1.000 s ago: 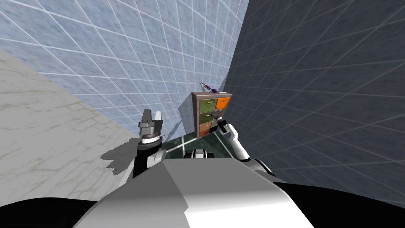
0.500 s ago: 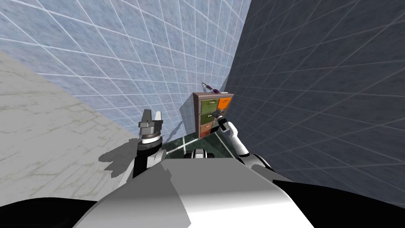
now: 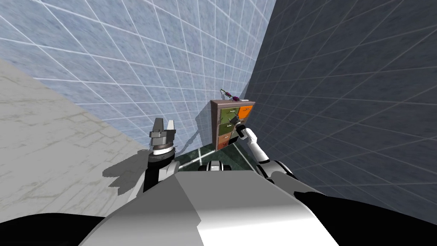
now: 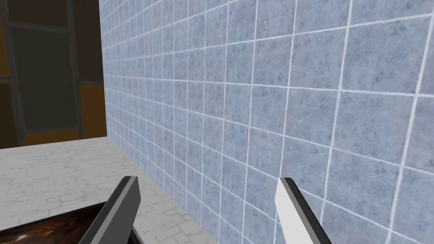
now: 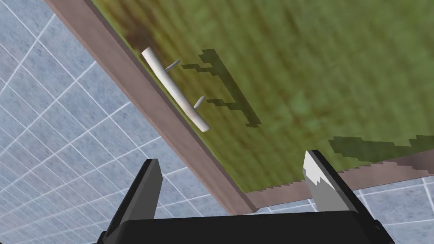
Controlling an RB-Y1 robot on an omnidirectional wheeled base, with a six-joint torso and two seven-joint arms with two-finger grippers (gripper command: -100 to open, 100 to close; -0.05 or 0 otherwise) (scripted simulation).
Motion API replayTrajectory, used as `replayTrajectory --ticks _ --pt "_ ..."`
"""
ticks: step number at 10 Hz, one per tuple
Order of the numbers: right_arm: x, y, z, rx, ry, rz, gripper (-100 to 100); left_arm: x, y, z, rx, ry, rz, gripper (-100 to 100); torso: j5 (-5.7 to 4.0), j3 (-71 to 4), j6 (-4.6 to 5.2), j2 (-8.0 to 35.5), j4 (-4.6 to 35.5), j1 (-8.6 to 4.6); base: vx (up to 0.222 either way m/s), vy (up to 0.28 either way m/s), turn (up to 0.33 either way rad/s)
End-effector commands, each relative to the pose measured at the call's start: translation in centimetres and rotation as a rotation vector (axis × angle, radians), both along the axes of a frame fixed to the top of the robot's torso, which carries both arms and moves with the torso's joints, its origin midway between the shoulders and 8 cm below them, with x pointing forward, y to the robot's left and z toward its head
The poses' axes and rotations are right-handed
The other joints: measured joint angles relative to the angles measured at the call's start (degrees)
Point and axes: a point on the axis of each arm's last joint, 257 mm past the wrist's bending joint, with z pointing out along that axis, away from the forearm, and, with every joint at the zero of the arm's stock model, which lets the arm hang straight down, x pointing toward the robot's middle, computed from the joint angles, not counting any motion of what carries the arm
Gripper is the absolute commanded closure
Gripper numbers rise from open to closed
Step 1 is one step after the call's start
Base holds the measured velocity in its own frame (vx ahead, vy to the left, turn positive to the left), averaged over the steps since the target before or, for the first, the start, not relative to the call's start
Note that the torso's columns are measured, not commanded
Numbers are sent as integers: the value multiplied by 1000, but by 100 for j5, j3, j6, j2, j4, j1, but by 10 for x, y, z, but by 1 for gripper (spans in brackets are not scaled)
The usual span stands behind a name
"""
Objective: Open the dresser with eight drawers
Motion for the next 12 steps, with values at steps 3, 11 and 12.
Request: replayTrajectory --ticks 3,11,12 --pt "21 -24 12 -191 -51 -103 -100 0 0 0 0 0 0 0 -1 5 0 8 3 -5 21 71 -6" --pt "25 -30 21 -210 -59 -106 100 0 0 0 0 0 0 0 -3 10 0 14 6 -9 0 14 -4" --pt "26 -31 22 -210 -60 -104 100 0 0 0 0 0 0 0 -1 19 1 32 9 -4 -198 -49 -42"
